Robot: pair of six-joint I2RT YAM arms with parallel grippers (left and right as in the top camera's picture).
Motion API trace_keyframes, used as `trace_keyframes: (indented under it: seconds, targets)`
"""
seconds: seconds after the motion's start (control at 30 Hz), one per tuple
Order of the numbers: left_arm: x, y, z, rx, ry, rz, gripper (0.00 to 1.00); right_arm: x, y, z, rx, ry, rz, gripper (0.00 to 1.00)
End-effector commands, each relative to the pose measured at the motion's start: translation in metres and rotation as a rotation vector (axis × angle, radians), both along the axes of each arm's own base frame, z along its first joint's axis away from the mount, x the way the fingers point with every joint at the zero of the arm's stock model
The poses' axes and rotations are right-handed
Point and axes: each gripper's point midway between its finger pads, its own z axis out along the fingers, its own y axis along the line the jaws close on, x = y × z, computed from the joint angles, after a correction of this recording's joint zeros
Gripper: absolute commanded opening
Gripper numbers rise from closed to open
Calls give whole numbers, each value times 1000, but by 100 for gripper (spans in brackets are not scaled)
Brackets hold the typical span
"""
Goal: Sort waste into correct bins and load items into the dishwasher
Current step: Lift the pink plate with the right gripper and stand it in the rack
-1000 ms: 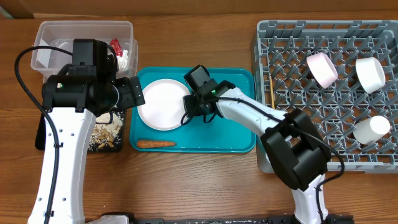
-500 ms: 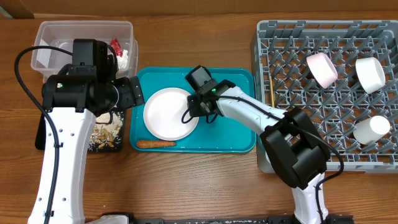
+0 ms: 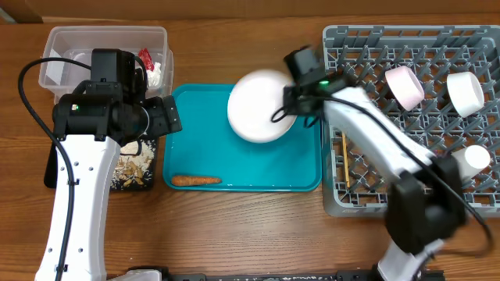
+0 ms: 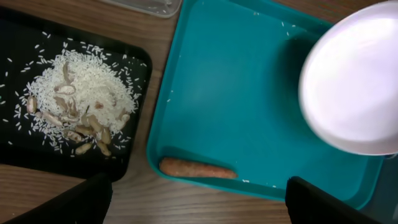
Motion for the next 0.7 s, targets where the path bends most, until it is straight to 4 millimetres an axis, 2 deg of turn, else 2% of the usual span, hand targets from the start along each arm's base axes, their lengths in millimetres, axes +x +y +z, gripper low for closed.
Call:
trace_keyframes:
  seconds: [0.0,0.1,0.17,0.27,0.33,0.43,0.67]
  targets:
    - [1,3,-3,8,4,15,91,10,-28,96,-81,-263,-53,4]
    - [2,3,-2,8,-1,15,91,8,-67,138,-214,-393,-181,4]
    - [2,3,-2,8,-2,15,91,1,-106,165,-385,-479,-324,4]
    - [3,3,-2,8,-3,15,91,-17,-154,193,-626,-571,-558,4]
    - [3,2,-2,6,-4,15,91,-31,-175,208,-757,-635,-696,4]
    - [3,2,-2,6,-7,14,91,-35,-188,214,-858,-659,-763,4]
    - [3,2,-2,6,-7,14,91,-24,-208,182,-973,-546,-748,4]
